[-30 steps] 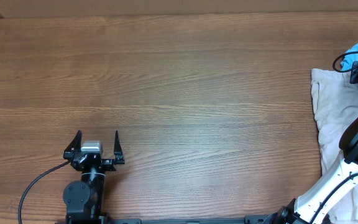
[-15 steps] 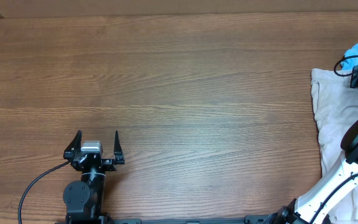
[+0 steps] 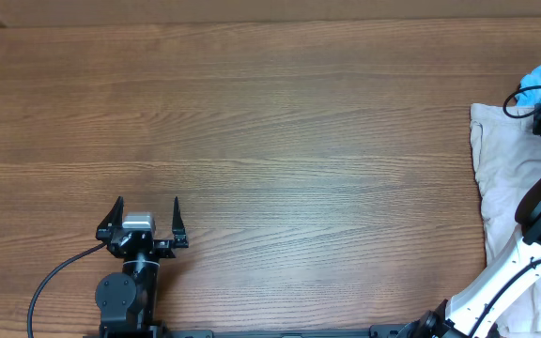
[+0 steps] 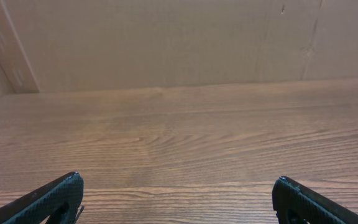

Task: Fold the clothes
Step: 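Grasp the blue jeans waistband belt loop with the right gripper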

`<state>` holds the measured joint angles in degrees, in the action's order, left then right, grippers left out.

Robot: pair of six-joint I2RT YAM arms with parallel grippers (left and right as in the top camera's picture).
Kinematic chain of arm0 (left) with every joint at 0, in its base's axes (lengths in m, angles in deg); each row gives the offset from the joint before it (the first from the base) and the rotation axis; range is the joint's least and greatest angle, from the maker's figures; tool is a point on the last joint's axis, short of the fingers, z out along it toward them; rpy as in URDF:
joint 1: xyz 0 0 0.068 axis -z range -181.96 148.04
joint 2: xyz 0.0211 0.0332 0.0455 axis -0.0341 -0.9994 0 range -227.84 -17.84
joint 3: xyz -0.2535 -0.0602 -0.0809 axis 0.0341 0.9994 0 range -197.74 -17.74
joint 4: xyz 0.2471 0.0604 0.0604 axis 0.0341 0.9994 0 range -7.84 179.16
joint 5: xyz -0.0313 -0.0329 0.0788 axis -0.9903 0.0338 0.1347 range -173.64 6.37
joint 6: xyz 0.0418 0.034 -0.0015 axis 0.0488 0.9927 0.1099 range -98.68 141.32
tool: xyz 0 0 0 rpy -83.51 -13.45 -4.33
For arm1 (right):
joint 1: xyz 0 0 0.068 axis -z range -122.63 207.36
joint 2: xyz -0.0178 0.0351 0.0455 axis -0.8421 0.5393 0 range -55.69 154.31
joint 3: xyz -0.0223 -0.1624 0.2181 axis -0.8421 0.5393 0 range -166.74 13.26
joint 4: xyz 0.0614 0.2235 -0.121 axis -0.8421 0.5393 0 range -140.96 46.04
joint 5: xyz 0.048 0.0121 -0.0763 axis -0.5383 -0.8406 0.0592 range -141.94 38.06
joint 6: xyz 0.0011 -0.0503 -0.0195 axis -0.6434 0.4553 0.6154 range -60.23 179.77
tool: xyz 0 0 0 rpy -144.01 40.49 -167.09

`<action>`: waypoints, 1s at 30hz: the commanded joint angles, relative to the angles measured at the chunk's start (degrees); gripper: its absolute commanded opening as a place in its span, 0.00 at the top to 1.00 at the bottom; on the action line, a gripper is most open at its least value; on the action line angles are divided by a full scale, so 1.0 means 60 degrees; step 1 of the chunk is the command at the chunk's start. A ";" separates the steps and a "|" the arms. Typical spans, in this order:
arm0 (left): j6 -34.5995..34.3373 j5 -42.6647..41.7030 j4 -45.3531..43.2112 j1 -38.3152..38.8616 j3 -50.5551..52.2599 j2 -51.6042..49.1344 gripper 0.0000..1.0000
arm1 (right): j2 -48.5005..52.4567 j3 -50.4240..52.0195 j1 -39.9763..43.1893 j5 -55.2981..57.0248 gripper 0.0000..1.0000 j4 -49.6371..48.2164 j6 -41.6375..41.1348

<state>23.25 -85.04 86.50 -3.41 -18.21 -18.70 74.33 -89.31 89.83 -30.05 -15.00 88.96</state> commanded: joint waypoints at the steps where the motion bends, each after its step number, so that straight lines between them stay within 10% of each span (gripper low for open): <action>1: 0.0182 0.0055 0.0007 0.0124 0.0033 0.0098 0.00 | 0.0211 0.0102 0.0040 0.0685 0.69 -0.0026 0.0160; 7: 0.0182 0.0055 0.0007 0.0124 0.0033 0.0098 0.00 | 0.0211 0.0102 -0.0747 0.1927 0.67 -0.0492 0.0707; 10: 0.0182 0.0055 0.0007 0.0124 0.0033 0.0098 0.00 | 0.0211 0.0102 -0.0940 0.2095 0.46 -0.0361 0.0998; 30: 0.0182 0.0055 0.0007 0.0124 0.0033 0.0098 0.00 | 0.0412 0.0102 -0.0703 0.1734 0.50 -0.0627 0.0860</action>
<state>23.25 -85.04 86.50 -3.41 -18.21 -18.70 75.94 -88.91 85.16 -19.12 -17.73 94.29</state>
